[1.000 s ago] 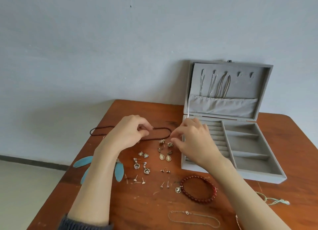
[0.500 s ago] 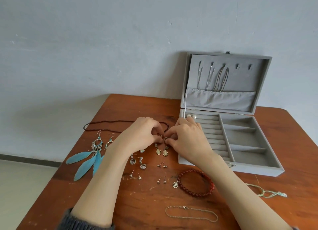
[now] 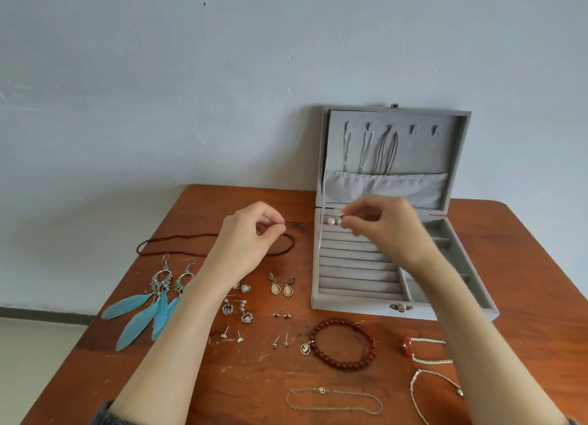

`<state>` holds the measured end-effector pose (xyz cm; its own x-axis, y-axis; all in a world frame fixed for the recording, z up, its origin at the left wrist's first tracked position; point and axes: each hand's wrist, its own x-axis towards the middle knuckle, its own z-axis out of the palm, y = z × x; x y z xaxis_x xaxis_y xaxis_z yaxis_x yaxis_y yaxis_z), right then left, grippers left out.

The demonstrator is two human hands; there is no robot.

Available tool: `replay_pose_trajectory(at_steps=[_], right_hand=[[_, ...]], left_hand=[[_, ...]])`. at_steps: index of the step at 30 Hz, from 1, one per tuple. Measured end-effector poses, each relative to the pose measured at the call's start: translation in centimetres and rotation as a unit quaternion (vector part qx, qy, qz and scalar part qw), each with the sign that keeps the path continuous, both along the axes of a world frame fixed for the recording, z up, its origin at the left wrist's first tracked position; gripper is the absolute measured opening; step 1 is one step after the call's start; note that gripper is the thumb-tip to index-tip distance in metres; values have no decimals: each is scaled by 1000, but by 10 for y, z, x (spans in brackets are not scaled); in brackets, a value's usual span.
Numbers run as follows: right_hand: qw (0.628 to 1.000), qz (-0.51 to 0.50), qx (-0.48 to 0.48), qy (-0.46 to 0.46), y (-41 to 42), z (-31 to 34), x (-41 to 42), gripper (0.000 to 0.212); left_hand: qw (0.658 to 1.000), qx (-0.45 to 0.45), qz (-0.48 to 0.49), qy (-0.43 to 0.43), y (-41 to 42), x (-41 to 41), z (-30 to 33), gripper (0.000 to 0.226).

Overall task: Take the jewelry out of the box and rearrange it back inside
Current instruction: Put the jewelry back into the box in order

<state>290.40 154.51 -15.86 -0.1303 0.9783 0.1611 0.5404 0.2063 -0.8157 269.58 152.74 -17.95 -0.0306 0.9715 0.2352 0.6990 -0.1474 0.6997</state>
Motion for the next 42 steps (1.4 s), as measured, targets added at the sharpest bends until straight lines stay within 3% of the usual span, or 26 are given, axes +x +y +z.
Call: replay_pose_trajectory(at_steps=[4,12,19,27,42], right_hand=[[998,-52,-4,46,6,7,30,8],[998,-55,-26,28,21,-12,38,13],[998,-54,-44,10,30,-18,42,5],[996,-49,-63,-42,40,-23,49,12],[996,-39,-49,-67,38,-24,51,20]], left_hand=[[998,2,-6,-65,-2,18,9,10],[989,-13,-35,-141,17,77,30,12],[998,-35,-16,-48,39,99,27,9],[998,-27,-32,39,47,119,9,13],[998,-34,-35,41,44,128,2,16]])
